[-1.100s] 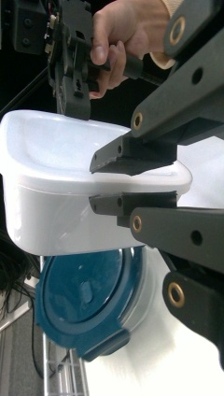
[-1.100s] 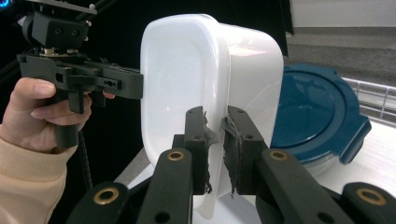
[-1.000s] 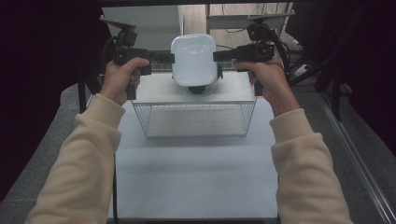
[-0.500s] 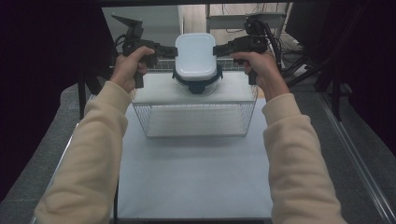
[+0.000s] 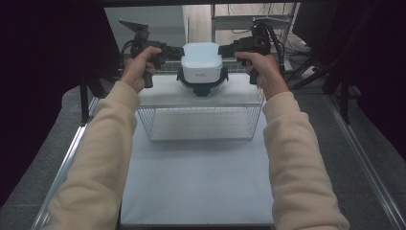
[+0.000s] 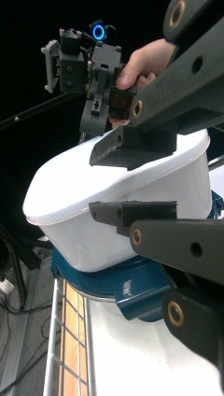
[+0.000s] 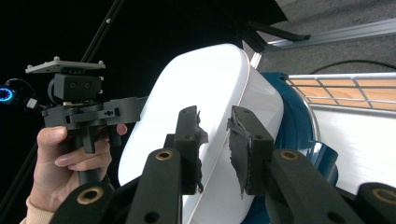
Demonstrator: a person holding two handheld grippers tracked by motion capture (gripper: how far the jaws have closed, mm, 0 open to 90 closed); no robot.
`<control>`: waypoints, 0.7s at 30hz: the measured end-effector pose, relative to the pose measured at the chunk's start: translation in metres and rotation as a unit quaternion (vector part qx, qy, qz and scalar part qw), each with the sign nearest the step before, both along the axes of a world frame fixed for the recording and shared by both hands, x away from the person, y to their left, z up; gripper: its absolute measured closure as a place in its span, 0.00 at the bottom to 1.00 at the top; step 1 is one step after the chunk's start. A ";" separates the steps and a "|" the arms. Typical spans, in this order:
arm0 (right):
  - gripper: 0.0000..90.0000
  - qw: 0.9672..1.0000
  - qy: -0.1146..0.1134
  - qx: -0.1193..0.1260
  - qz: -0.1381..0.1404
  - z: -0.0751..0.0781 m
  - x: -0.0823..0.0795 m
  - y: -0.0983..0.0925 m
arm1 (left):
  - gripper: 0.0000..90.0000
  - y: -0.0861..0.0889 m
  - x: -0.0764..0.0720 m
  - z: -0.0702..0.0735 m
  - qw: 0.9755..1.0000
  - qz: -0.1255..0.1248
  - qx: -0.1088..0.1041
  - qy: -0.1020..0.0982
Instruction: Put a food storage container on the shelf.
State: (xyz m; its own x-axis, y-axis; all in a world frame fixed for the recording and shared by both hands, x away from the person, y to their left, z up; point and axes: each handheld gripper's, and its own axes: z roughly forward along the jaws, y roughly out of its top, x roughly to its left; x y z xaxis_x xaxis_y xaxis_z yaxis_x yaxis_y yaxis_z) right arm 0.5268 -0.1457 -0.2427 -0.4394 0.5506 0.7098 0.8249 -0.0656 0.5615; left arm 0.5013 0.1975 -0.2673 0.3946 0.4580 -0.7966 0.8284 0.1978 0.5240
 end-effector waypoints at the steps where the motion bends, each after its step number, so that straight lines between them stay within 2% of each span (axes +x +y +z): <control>1: 0.80 1.000 -0.003 -0.001 0.000 0.000 -0.001 0.000 | 0.79 -0.003 -0.001 0.001 1.000 0.002 0.009 -0.006; 2: 0.74 1.000 -0.017 -0.001 -0.005 0.001 -0.003 0.000 | 0.68 -0.006 -0.002 0.001 1.000 0.006 0.012 -0.014; 3: 0.74 1.000 -0.017 -0.001 -0.005 0.001 -0.003 0.000 | 0.61 -0.006 -0.002 0.001 1.000 0.006 0.012 -0.014; 4: 0.68 1.000 -0.025 -0.001 -0.007 0.002 -0.004 0.000 | 0.61 -0.006 -0.004 0.002 1.000 0.011 0.017 -0.024; 5: 0.61 0.999 -0.033 -0.002 -0.010 0.003 -0.006 -0.001 | 0.56 -0.006 -0.006 0.005 0.999 0.020 0.027 -0.037; 6: 0.53 0.999 -0.053 -0.005 -0.013 0.007 -0.012 -0.003 | 0.46 -0.005 -0.014 0.010 0.996 0.033 0.045 -0.064; 7: 0.53 0.999 -0.053 -0.005 -0.013 0.007 -0.012 -0.003 | 0.42 -0.005 -0.014 0.010 0.996 0.033 0.045 -0.064; 9: 0.47 0.996 -0.079 -0.020 -0.017 0.013 -0.021 -0.008 | 0.39 -0.003 -0.025 0.015 0.994 0.033 0.056 -0.091; 11: 0.45 0.994 -0.108 -0.032 -0.010 0.018 -0.032 -0.014 | 0.37 -0.001 -0.041 0.019 0.989 0.035 0.084 -0.117; 14: 0.41 0.988 -0.148 -0.049 0.008 0.020 -0.053 -0.024 | 0.34 0.003 -0.068 0.020 0.980 0.044 0.125 -0.152; 15: 0.40 0.986 -0.159 -0.056 0.014 0.019 -0.061 -0.028 | 0.33 0.005 -0.078 0.018 0.977 0.046 0.132 -0.159; 16: 0.38 0.981 -0.179 -0.065 0.023 0.017 -0.078 -0.036 | 0.32 0.008 -0.088 0.016 0.976 0.045 0.139 -0.165; 17: 0.38 0.981 -0.179 -0.065 0.023 0.017 -0.078 -0.036 | 0.32 0.010 -0.098 0.013 0.973 0.042 0.146 -0.172; 19: 0.38 0.977 -0.197 -0.072 0.036 0.011 -0.096 -0.043 | 0.31 0.014 -0.119 0.007 0.969 0.041 0.160 -0.183; 20: 0.38 0.971 -0.217 -0.083 0.048 0.003 -0.115 -0.051 | 0.30 0.017 -0.140 -0.002 0.966 0.039 0.170 -0.193; 21: 0.38 0.971 -0.217 -0.083 0.048 0.003 -0.115 -0.051 | 0.30 0.017 -0.140 -0.002 0.966 0.039 0.170 -0.193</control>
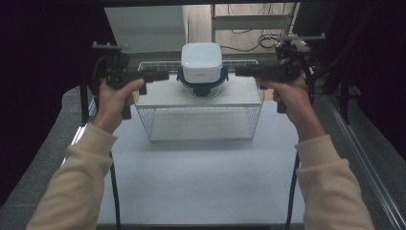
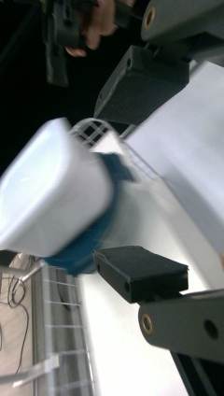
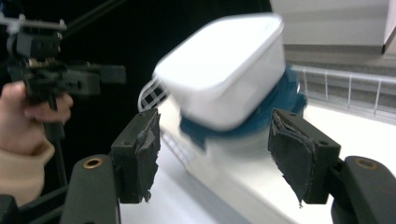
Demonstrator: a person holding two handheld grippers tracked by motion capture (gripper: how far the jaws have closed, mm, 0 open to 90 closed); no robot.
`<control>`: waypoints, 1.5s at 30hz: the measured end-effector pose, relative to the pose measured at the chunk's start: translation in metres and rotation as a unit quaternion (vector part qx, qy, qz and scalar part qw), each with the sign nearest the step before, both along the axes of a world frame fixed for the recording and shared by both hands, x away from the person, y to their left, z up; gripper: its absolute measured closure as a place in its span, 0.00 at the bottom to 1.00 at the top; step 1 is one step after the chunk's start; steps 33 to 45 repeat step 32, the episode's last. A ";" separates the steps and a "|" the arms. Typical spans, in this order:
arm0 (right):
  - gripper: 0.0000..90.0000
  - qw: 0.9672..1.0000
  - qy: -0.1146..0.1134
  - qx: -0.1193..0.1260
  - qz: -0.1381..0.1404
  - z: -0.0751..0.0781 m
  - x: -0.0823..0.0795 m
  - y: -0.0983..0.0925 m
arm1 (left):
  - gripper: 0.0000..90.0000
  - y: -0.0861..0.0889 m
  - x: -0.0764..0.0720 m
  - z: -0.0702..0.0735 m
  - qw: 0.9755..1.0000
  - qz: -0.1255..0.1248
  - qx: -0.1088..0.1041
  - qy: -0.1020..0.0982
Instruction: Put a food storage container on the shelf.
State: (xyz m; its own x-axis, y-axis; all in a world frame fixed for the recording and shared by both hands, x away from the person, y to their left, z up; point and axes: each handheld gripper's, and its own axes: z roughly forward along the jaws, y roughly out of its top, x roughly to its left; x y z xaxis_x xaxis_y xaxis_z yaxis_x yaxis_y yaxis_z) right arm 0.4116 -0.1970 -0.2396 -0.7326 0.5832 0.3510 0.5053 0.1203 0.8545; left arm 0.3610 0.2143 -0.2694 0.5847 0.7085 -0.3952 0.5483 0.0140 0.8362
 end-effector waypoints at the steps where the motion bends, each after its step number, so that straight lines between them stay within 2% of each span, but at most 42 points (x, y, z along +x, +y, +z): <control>1: 0.37 1.000 -0.006 -0.007 0.002 -0.005 -0.009 -0.004 | 0.30 0.001 -0.011 -0.005 1.000 0.000 0.006 -0.001; 2: 0.37 1.000 -0.011 -0.012 0.002 -0.010 -0.018 -0.008 | 0.29 0.001 -0.021 -0.011 1.000 0.001 0.013 -0.006; 3: 0.35 1.000 -0.020 -0.021 0.001 -0.021 -0.034 -0.016 | 0.29 0.003 -0.039 -0.024 1.000 -0.003 0.019 -0.012; 4: 0.35 1.000 -0.020 -0.021 0.001 -0.021 -0.034 -0.016 | 0.29 0.003 -0.039 -0.024 1.000 -0.003 0.019 -0.012; 8: 0.32 0.999 -0.035 -0.035 0.001 -0.049 -0.067 -0.026 | 0.29 0.005 -0.069 -0.056 1.000 -0.009 0.021 -0.007; 9: 0.32 0.998 -0.041 -0.039 0.002 -0.066 -0.082 -0.030 | 0.29 0.005 -0.080 -0.076 0.999 -0.010 0.031 -0.002; 10: 0.32 0.998 -0.041 -0.039 0.002 -0.066 -0.082 -0.030 | 0.29 0.005 -0.080 -0.076 0.999 -0.010 0.031 -0.002; 13: 0.32 0.998 -0.046 -0.039 0.000 -0.094 -0.101 -0.033 | 0.28 0.003 -0.092 -0.107 0.998 -0.003 0.055 0.011; 14: 0.32 0.998 -0.040 -0.045 0.000 -0.117 -0.110 -0.033 | 0.28 0.003 -0.095 -0.118 0.998 0.001 0.060 0.019; 15: 0.32 0.998 -0.035 -0.055 0.000 -0.128 -0.114 -0.032 | 0.28 0.002 -0.099 -0.139 0.997 -0.003 0.064 0.037; 16: 0.32 0.998 -0.035 -0.055 0.000 -0.128 -0.114 -0.032 | 0.28 0.002 -0.099 -0.139 0.997 -0.003 0.064 0.037; 19: 0.31 0.996 -0.023 -0.089 -0.002 -0.161 -0.121 -0.032 | 0.28 0.001 -0.104 -0.162 0.996 -0.002 0.067 0.057; 20: 0.30 0.996 -0.009 -0.090 -0.004 -0.177 -0.122 -0.034 | 0.28 0.002 -0.105 -0.168 0.996 0.003 0.068 0.059; 21: 0.30 0.996 -0.009 -0.090 -0.004 -0.177 -0.122 -0.034 | 0.28 0.003 -0.106 -0.172 0.995 0.005 0.073 0.062; 23: 0.30 0.996 0.004 -0.090 -0.008 -0.189 -0.122 -0.037 | 0.28 0.004 -0.107 -0.180 0.995 0.012 0.069 0.066; 29: 0.28 0.995 0.000 -0.096 -0.009 -0.194 -0.122 -0.037 | 0.27 0.003 -0.107 -0.183 0.994 0.013 0.085 0.065; 32: 0.27 0.994 -0.002 -0.104 -0.011 -0.195 -0.124 -0.036 | 0.26 0.001 -0.107 -0.185 0.994 0.013 0.089 0.065; 45: 0.27 0.994 -0.002 -0.104 -0.011 -0.195 -0.124 -0.036 | 0.26 0.001 -0.107 -0.185 0.994 0.013 0.089 0.065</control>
